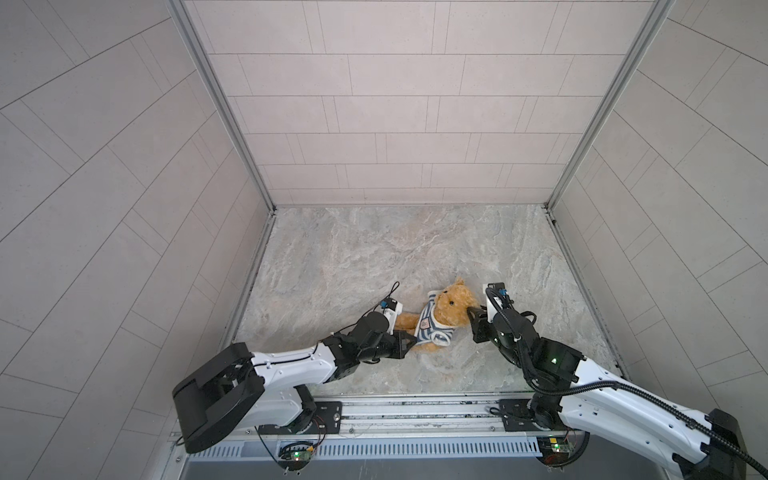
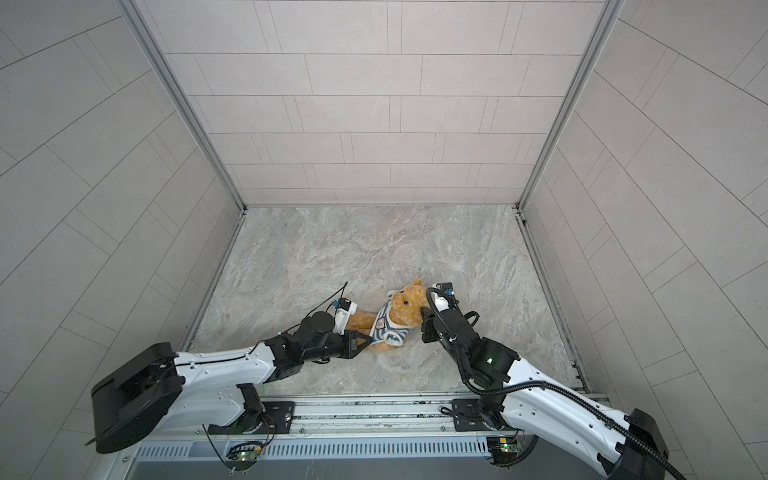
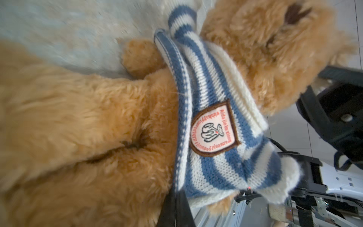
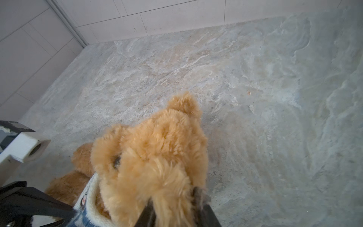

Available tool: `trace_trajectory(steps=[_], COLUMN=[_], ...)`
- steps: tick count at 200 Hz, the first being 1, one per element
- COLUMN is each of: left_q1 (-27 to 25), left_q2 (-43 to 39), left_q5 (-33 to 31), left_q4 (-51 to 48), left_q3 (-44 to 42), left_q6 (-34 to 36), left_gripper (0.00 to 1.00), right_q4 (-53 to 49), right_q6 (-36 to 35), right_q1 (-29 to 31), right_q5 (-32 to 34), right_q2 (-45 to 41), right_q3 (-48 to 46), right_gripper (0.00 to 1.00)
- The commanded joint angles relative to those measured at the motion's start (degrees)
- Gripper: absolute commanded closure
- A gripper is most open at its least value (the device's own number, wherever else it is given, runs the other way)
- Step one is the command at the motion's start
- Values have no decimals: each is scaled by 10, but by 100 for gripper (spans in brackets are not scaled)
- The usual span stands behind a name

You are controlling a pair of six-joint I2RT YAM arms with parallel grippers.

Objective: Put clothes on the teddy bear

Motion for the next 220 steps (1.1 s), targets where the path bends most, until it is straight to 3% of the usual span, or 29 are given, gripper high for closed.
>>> trace_trajectory(steps=[1, 31, 81, 135, 181, 220], left_q1=[31, 47, 64, 67, 67, 67], left_q2=[-20, -22, 0, -13, -26, -31], left_q5=[10, 25, 50, 52, 54, 55], left_q4=[-96, -108, -108, -121, -117, -123], left_q3=[-2, 3, 14, 19, 18, 20], left_q6=[69, 97, 124, 128, 122, 125], left_gripper=[100, 100, 100, 100, 100, 100], right_q4=[4, -1, -24, -18, -25, -36], right_q6=[-32, -110, -212, -269, -283, -291], right_q1=[2, 4, 18, 75, 114, 154], right_q5=[-48, -92, -149, -90, -23, 44], right_q2=[2, -45, -25, -1, 32, 36], right_q3=[12, 6, 19, 20, 37, 48], right_gripper=[55, 33, 23, 21, 30, 20])
